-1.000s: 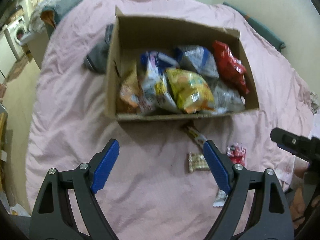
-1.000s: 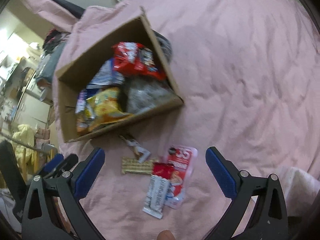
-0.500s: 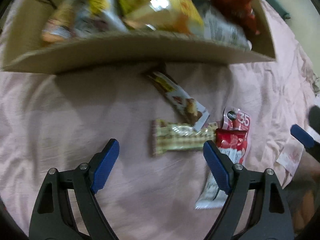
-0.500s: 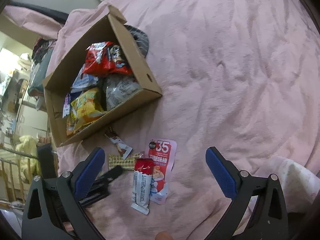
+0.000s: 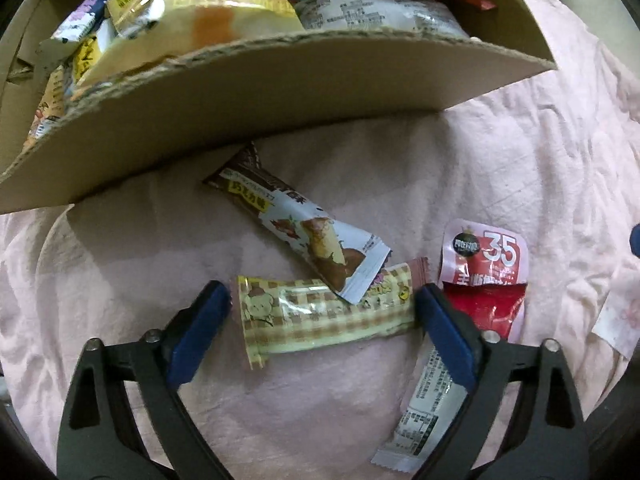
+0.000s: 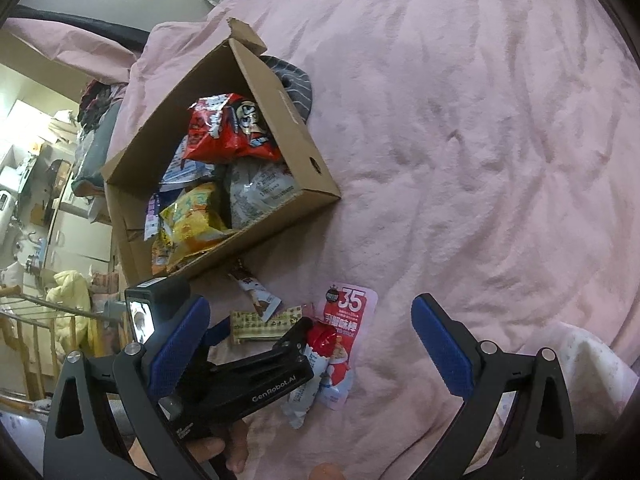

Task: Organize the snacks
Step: 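Grasp the yellow wafer bar with left tool while right tool grasps red-white bar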

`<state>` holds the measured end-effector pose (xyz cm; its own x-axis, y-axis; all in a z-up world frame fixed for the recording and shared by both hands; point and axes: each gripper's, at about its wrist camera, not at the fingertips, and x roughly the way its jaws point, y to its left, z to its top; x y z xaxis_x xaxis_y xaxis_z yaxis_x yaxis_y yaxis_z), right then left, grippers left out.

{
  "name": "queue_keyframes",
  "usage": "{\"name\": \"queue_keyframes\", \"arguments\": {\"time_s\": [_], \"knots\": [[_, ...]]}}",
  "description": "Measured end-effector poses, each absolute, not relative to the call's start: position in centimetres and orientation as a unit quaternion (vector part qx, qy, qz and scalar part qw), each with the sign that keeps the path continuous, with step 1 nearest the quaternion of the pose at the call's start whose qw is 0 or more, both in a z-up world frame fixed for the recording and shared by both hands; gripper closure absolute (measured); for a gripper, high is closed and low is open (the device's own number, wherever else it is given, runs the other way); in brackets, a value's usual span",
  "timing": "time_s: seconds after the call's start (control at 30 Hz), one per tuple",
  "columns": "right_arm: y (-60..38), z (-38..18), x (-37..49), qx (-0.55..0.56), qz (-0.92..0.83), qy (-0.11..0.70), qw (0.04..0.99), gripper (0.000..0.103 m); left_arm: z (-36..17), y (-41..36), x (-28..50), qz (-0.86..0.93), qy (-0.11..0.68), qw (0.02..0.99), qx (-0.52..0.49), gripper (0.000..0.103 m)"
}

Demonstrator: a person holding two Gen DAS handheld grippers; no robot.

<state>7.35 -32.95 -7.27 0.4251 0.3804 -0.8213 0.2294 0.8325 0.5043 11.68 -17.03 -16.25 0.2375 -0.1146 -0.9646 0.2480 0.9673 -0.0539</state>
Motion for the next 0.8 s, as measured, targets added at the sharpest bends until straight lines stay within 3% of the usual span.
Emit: {"name": "queue_keyframes", "arguments": {"time_s": [0.03, 0.13, 0.3, 0.43, 0.5, 0.57, 0.67, 0.8], "knots": [[-32.9, -7.2, 7.4, 0.285, 0.049, 0.534, 0.794, 0.0, -16.1, -16.8, 11.5, -0.118, 0.602, 0.787, 0.063, 0.032], [-32.7, -7.2, 7.5, 0.285, 0.053, 0.534, 0.794, 0.0, -15.2, -16.2, 10.9, -0.127, 0.597, 0.789, 0.067, 0.05], [-32.5, -7.2, 7.4, 0.283, 0.052, 0.536, 0.794, 0.0, -13.9, -13.6, 9.7, -0.135, 0.609, 0.78, 0.043, 0.059], [-31.9, -8.1, 7.2, 0.293, 0.069, 0.552, 0.778, 0.0, -12.1, -10.7, 8.6, -0.145, 0.613, 0.776, 0.016, 0.081], [-31.0, -8.8, 7.2, 0.286, 0.083, 0.569, 0.766, 0.005, -11.0, -9.5, 8.0, -0.147, 0.614, 0.776, 0.007, 0.086], [-29.5, -9.4, 7.4, 0.255, 0.089, 0.588, 0.762, 0.022, -9.9, -8.6, 7.4, -0.153, 0.609, 0.778, 0.006, 0.091], [-27.2, -10.0, 7.5, 0.196, 0.09, 0.604, 0.767, 0.034, -8.1, -7.8, 6.7, -0.149, 0.598, 0.787, 0.018, 0.092], [-23.7, -11.4, 7.9, 0.126, 0.087, 0.629, 0.762, 0.035, -6.7, -5.2, 6.7, -0.119, 0.585, 0.802, 0.01, 0.093]]}}
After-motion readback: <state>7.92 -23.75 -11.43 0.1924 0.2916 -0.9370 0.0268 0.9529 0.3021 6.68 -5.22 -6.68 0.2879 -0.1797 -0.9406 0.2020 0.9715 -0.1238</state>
